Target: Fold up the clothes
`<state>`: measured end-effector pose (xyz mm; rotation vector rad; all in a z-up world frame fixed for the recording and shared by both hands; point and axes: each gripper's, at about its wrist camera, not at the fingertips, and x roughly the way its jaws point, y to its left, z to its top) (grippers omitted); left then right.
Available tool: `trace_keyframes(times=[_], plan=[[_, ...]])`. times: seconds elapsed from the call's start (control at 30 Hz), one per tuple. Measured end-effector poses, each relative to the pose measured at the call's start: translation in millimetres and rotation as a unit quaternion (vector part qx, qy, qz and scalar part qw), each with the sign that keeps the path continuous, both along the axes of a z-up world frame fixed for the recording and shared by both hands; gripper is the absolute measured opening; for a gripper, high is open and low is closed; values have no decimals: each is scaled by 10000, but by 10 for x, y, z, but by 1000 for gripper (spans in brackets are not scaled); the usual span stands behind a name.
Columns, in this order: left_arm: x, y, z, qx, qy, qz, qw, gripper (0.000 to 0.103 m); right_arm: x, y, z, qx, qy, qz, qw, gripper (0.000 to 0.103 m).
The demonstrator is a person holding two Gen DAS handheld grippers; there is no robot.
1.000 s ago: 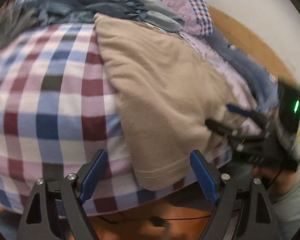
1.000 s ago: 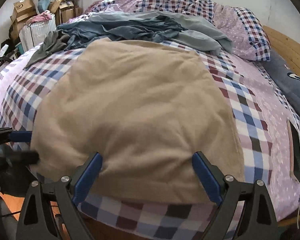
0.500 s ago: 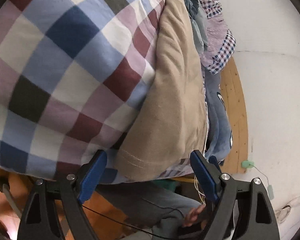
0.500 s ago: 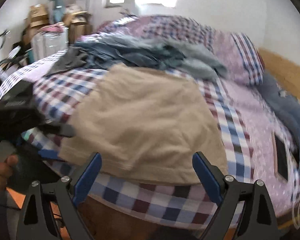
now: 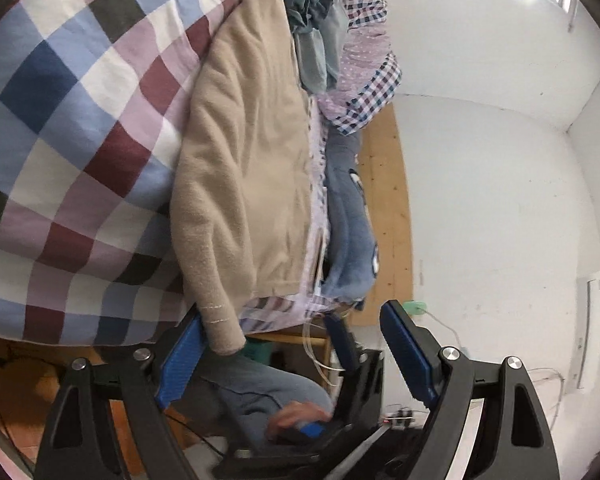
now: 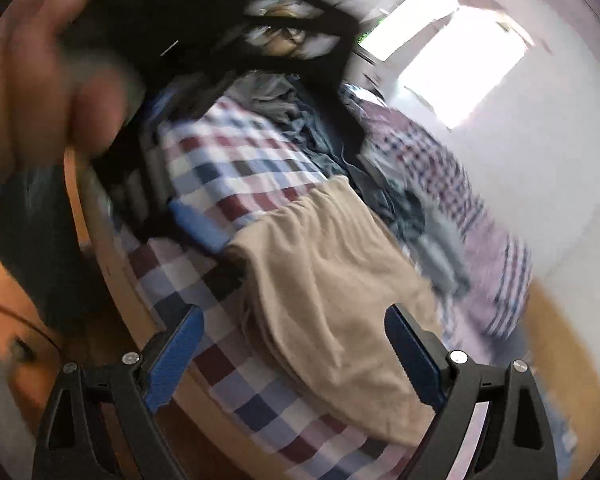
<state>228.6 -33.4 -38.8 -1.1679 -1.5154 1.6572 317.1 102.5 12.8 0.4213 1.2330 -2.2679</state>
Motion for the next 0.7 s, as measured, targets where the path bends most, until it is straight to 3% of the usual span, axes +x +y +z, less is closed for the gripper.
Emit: trace_keyframes(times=[0.1,0.17,0.3,0.33,0.43,0.63,0.7], plan=[[-39,-30,2,181,20,-23,9998,87,-30,-105,-178,408,222,148,9988,89],[-57,-42,-16,243,5,-43,9997,87,-43,-180,-281,674,434,172,9966,62],[-71,-83,-77,379,-53,-18,9993,87,-156,-260,-434,1004,503,51,9937,36],[-74,-94,-92,416,-68,-9,9991,87,-167,-258,-421,974,489,42,9940,18],[-82,-122,-136,185,-153,80,9997,87,-175,-238,-341,811,495,41,9955,9],[-168,-34,-174,-282,-209,110,9993,87,-190,-198,-181,484,506,38,9975,8],[-191,-6,-184,-395,-215,97,9989,82,-226,-208,-188,499,519,61,9974,8]])
